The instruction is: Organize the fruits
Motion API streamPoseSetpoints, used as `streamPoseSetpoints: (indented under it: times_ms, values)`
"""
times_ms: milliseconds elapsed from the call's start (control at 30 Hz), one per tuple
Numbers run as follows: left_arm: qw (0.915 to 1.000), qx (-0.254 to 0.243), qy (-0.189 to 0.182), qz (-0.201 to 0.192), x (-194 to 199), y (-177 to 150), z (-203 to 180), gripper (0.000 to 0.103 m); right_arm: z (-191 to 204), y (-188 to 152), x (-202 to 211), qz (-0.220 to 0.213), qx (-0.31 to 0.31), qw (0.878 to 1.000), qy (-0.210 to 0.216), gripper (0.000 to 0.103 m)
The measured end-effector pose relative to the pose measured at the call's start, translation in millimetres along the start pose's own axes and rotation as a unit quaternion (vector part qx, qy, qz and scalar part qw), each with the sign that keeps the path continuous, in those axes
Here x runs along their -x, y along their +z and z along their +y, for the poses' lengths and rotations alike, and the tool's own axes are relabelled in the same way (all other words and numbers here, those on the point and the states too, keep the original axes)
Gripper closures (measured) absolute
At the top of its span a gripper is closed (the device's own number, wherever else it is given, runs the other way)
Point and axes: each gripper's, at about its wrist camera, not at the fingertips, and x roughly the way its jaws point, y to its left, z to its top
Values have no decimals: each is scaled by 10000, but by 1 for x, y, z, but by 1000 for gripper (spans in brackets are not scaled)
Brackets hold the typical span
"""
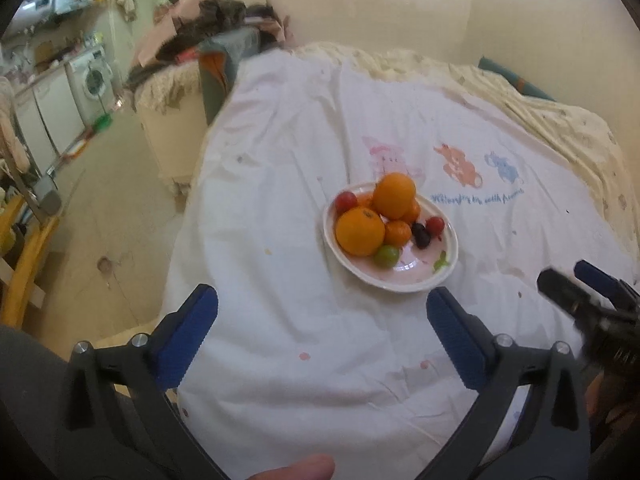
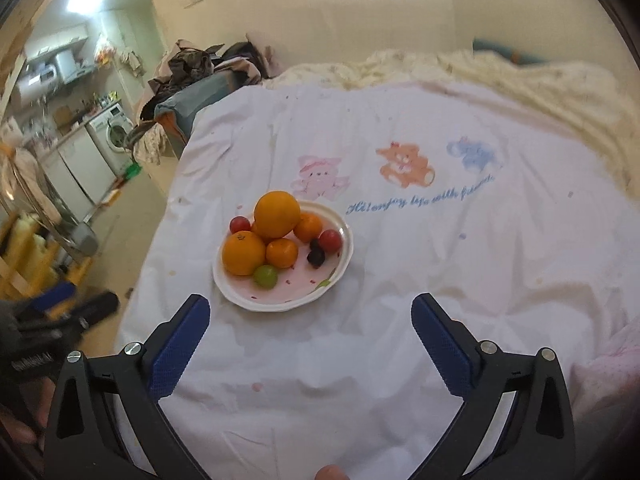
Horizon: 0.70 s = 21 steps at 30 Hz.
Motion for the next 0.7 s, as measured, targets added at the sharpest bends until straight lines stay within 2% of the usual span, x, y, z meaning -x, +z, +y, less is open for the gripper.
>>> streamPoseSetpoints:
  times_ms: [200,433,700]
  values:
    - [10000,42,-39,20,-2,-3,-1,0,19,-6,2,-185,486,9983,-274,0]
    - [9999,-117,36,-73,-1,-5,-8,0,13,-4,-5,-93,260,9995,-178,0]
    - [10000,22,12,-16,-5,-5,-5,0,12,-4,-5,-85,233,9995,-187,0]
